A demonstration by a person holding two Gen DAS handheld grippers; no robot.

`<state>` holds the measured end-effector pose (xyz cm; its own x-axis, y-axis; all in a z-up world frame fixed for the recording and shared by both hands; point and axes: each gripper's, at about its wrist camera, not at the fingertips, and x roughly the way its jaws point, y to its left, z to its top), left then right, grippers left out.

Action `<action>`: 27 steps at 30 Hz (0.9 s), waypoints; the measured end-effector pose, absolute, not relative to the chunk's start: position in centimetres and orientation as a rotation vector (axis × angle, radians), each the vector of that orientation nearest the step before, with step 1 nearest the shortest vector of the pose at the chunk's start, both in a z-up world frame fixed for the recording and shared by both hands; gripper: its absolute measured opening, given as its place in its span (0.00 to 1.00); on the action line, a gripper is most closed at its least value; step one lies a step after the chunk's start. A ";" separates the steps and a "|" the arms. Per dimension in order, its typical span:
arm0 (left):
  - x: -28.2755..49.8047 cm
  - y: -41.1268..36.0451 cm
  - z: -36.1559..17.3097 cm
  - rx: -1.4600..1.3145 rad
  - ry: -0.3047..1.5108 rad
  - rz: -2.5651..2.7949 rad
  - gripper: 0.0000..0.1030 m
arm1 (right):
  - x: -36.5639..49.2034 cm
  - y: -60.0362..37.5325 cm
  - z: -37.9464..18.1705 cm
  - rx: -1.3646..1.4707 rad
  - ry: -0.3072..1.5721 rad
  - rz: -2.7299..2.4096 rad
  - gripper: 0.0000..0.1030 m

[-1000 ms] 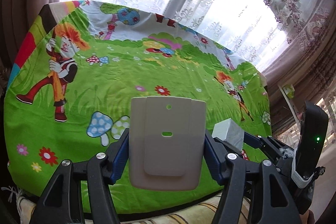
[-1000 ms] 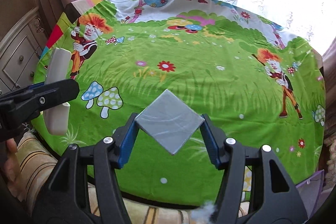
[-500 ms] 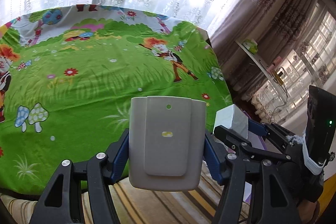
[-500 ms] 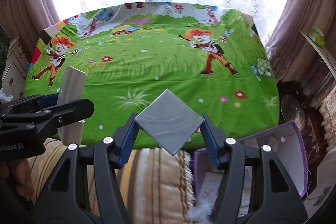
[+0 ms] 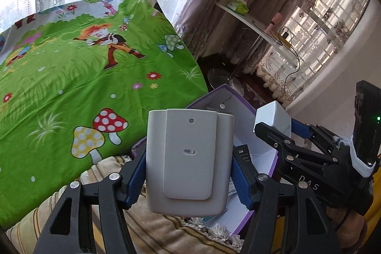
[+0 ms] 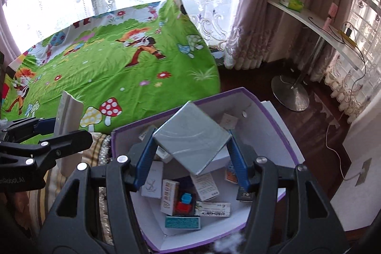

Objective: Organize rigid objects

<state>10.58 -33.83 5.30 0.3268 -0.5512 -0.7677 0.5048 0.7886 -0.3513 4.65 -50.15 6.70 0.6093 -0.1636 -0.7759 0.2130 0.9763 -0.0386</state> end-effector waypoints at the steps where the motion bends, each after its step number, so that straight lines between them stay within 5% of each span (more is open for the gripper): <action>1: 10.6 -34.5 5.1 -0.046 1.033 -0.697 0.63 | 4.3 -50.8 6.6 0.060 0.890 -0.234 0.61; 10: 11.3 -38.5 3.5 0.004 1.065 -0.708 0.65 | 3.4 -54.7 5.7 0.109 0.899 -0.321 0.61; 20: 10.3 -38.2 3.1 -0.030 1.104 -0.729 0.70 | 2.3 -55.2 5.8 0.123 0.906 -0.349 0.77; 27: 8.2 -38.1 3.3 -0.023 1.128 -0.718 0.82 | 1.1 -54.8 6.2 0.114 0.907 -0.346 0.77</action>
<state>8.18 -38.06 3.29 0.2315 -0.5333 -0.8137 0.5113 0.7782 -0.3645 1.15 -54.82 6.21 0.5651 -0.2453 -0.7877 0.3410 0.9389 -0.0478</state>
